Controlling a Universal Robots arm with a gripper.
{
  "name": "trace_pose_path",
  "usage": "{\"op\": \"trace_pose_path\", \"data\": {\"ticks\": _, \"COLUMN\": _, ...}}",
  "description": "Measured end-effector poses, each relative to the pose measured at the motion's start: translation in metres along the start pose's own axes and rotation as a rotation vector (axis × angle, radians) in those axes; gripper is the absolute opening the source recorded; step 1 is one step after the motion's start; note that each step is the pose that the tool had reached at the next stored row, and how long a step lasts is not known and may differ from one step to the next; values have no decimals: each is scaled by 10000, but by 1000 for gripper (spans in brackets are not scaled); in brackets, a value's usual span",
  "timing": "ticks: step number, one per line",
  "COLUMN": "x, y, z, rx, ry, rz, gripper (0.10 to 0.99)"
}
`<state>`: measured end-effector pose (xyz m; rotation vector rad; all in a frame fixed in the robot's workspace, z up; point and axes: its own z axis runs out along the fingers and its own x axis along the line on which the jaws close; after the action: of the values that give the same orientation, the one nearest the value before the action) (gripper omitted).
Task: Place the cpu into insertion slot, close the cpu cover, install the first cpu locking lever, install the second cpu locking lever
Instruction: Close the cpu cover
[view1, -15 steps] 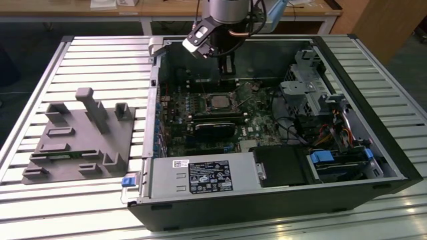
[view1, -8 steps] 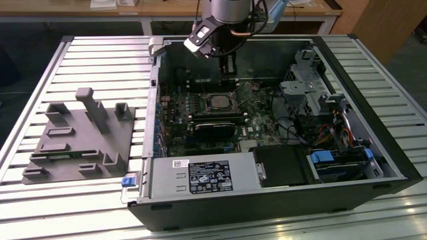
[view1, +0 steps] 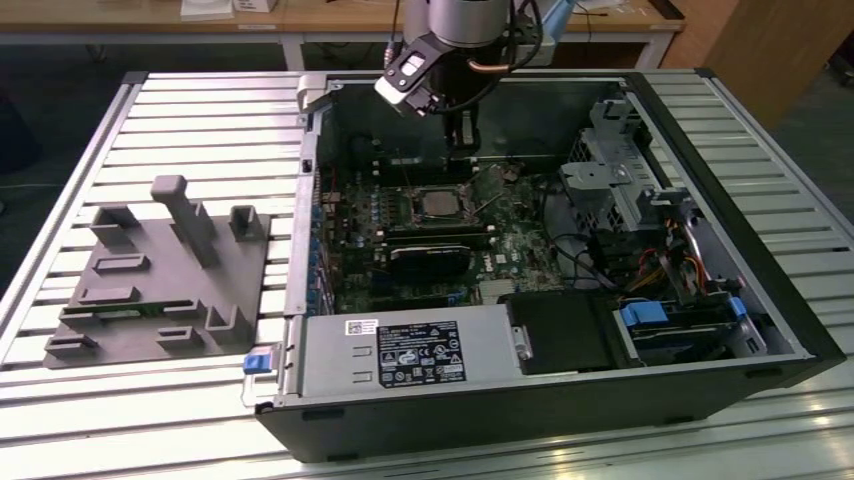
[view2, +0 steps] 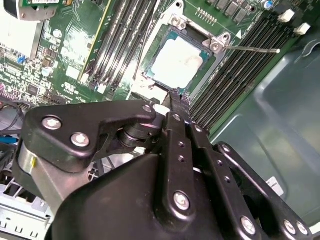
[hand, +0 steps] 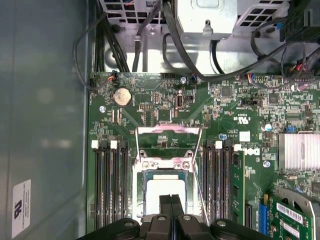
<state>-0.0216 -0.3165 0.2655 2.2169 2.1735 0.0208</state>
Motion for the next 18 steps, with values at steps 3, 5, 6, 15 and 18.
{"op": "trace_pose_path", "data": {"ticks": 3, "x": 1, "y": 30, "z": 1, "rx": 0, "ry": 0, "rz": 0, "gripper": 106}}
{"op": "trace_pose_path", "data": {"ticks": 5, "x": 1, "y": 55, "z": 2, "rx": 0, "ry": 1, "rz": 0, "gripper": 106}}
{"op": "trace_pose_path", "data": {"ticks": 6, "x": 2, "y": 70, "z": 3, "rx": 0, "ry": 0, "rz": 0, "gripper": 106}}
{"op": "trace_pose_path", "data": {"ticks": 15, "x": 5, "y": 248, "z": 9, "rx": 0, "ry": 0, "rz": -1, "gripper": 106}}
{"op": "trace_pose_path", "data": {"ticks": 18, "x": 6, "y": 306, "z": 10, "rx": 1, "ry": -2, "rz": 0, "gripper": 106}}
